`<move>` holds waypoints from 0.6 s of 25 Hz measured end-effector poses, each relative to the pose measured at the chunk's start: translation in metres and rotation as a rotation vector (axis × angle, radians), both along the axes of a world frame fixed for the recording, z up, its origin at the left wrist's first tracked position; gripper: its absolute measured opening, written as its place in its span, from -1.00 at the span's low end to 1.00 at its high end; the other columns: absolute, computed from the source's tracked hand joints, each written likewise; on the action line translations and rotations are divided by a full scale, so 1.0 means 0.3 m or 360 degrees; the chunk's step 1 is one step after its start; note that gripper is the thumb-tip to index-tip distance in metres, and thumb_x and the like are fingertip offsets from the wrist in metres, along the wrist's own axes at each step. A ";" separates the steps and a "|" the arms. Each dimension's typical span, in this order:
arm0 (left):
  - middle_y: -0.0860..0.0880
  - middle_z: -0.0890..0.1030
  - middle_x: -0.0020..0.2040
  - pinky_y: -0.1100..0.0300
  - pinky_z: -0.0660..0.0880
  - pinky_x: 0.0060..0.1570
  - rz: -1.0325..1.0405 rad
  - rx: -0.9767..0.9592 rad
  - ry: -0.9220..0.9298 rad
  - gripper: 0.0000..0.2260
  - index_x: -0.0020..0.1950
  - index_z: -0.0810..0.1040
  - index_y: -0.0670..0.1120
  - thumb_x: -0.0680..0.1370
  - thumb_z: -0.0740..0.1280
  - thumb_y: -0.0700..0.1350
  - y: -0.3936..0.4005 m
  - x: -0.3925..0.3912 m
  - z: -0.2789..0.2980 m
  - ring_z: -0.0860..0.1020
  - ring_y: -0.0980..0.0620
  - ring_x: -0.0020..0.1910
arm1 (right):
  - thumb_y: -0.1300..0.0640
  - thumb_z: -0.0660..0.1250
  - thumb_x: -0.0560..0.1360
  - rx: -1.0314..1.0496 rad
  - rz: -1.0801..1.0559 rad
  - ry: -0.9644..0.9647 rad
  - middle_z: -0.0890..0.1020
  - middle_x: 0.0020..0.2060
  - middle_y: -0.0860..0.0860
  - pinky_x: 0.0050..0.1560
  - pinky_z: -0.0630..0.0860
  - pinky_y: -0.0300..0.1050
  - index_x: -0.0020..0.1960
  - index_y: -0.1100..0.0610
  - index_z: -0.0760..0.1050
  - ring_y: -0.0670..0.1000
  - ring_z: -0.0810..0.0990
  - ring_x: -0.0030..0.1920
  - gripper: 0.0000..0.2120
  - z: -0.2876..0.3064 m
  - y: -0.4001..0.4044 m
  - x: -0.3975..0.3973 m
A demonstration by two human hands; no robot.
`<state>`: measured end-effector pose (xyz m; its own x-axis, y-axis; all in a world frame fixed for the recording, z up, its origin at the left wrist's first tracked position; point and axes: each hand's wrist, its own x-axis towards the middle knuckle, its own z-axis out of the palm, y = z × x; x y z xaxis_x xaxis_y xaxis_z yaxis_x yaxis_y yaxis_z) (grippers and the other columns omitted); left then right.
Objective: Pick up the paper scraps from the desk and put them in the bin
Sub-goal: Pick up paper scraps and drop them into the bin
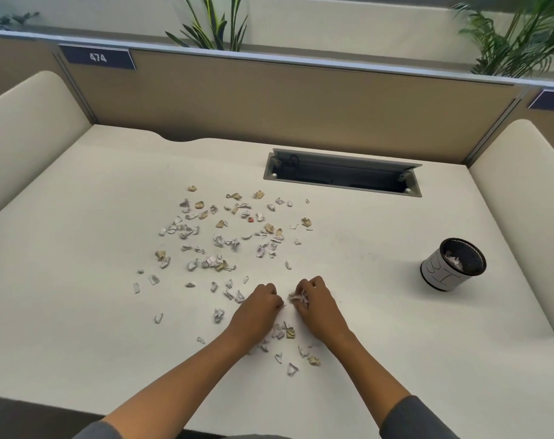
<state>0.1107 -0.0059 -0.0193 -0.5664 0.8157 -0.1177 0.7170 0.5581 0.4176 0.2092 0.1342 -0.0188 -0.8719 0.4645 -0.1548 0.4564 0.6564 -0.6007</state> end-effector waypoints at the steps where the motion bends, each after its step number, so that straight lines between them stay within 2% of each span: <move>1: -0.01 0.54 0.01 0.07 0.50 -0.02 0.0000 -0.0001 -0.0016 -0.78 0.14 0.65 -0.10 0.62 0.23 -0.17 -0.001 -0.003 0.000 0.47 -0.01 0.08 | 0.09 0.29 0.58 0.0008 0.0000 -0.0001 0.39 0.00 -0.06 -0.16 0.34 -0.32 0.07 0.09 0.48 -0.02 0.46 -0.07 -0.89 -0.002 -0.001 0.002; 4: -0.02 0.56 0.02 0.09 0.50 0.02 0.0003 -0.0003 -0.0069 -0.78 0.15 0.65 -0.10 0.60 0.25 -0.21 -0.001 -0.013 0.008 0.49 -0.01 0.07 | 0.16 0.31 0.56 -0.0045 -0.0037 0.0010 0.43 -0.06 -0.06 -0.21 0.31 -0.42 0.03 0.11 0.52 -0.07 0.45 -0.13 -0.93 0.003 0.005 0.009; 6: -0.04 0.58 0.03 0.12 0.50 0.03 0.0018 -0.0008 -0.0105 -0.78 0.13 0.66 -0.10 0.59 0.26 -0.23 0.003 -0.022 0.019 0.52 -0.01 0.07 | 0.17 0.36 0.54 -0.0195 -0.0163 0.0053 0.54 -0.10 -0.06 -0.22 0.34 -0.44 -0.04 0.10 0.55 -0.10 0.50 -0.15 -0.98 0.015 0.016 0.015; 8: -0.05 0.60 0.03 0.16 0.49 0.04 0.0055 -0.0009 -0.0150 -0.78 0.10 0.68 -0.10 0.58 0.27 -0.25 0.007 -0.032 0.029 0.55 -0.02 0.06 | 0.15 0.40 0.52 -0.0496 -0.0359 0.0126 0.64 -0.18 -0.05 -0.25 0.41 -0.44 -0.12 0.09 0.57 -0.13 0.59 -0.20 -0.95 0.025 0.030 0.029; 10: -0.04 0.63 0.02 0.21 0.50 0.03 0.0140 0.0009 -0.0209 -0.78 0.06 0.69 -0.11 0.56 0.28 -0.27 0.010 -0.041 0.040 0.57 -0.01 0.05 | 0.15 0.42 0.52 -0.0829 -0.0532 0.0189 0.69 -0.21 -0.01 -0.20 0.50 -0.33 -0.11 0.12 0.58 -0.11 0.66 -0.24 -0.95 0.033 0.045 0.049; 13: -0.03 0.68 -0.02 0.30 0.49 -0.04 0.0336 0.0122 -0.0356 -0.81 -0.02 0.71 -0.12 0.52 0.32 -0.29 0.015 -0.044 0.059 0.61 0.05 -0.04 | 0.28 0.35 0.56 -0.1419 -0.0721 0.0317 0.67 -0.12 0.09 -0.05 0.60 -0.24 -0.02 0.26 0.59 -0.03 0.69 -0.18 -0.95 0.041 0.062 0.072; 15: 0.00 0.70 -0.08 0.40 0.45 -0.17 0.0424 0.0202 -0.0455 -0.82 -0.08 0.73 -0.09 0.49 0.34 -0.28 0.022 -0.042 0.077 0.59 0.15 -0.17 | 0.37 0.28 0.58 -0.1720 -0.0810 0.0366 0.65 -0.08 0.11 -0.05 0.61 -0.25 0.02 0.31 0.58 -0.02 0.67 -0.15 -0.89 0.050 0.067 0.078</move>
